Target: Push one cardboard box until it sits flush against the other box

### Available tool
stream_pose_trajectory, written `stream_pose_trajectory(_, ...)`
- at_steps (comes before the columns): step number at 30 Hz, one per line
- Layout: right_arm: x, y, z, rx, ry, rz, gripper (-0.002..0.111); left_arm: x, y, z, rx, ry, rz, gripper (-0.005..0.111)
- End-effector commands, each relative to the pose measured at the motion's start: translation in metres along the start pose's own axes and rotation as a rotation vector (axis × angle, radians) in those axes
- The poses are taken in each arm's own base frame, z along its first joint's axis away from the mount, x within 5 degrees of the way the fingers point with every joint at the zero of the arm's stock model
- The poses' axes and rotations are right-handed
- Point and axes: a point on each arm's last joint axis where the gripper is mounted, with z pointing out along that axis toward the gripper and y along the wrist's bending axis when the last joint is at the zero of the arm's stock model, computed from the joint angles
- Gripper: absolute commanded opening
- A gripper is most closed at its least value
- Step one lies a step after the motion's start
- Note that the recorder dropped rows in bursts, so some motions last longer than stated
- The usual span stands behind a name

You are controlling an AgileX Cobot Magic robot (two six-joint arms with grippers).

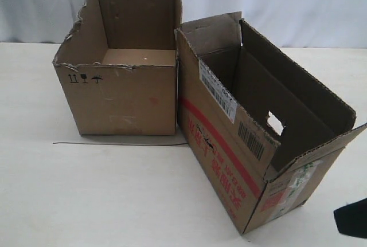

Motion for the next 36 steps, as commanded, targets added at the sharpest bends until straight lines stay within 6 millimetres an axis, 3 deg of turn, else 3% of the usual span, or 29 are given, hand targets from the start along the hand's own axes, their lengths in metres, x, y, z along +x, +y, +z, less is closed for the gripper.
stream_pose_trajectory(1,0.011,0.009,0.009,0.013,0.101,-0.029,0.005,0.000,0.000,0.000,-0.002,-0.010,-0.003,0.000)
stream_pose_trajectory(6,0.014,0.023,0.038,-0.019,0.140,-0.075,0.005,0.000,0.000,0.000,-0.002,-0.010,-0.003,0.000)
stream_pose_trajectory(10,0.007,0.034,0.060,0.095,0.176,-0.183,0.005,0.000,0.000,0.000,-0.002,-0.010,-0.003,0.000)
stream_pose_trajectory(14,-0.002,0.044,0.064,0.160,0.152,-0.244,0.005,0.000,0.000,0.000,-0.002,-0.010,-0.003,0.000)
stream_pose_trajectory(26,-0.023,0.045,0.069,0.186,-0.044,-0.316,0.005,0.000,0.000,0.000,-0.002,-0.010,-0.003,0.000)
stream_pose_trajectory(36,-0.037,0.052,0.107,0.192,-0.053,-0.368,0.005,0.000,0.000,0.000,-0.002,-0.011,-0.003,0.000)
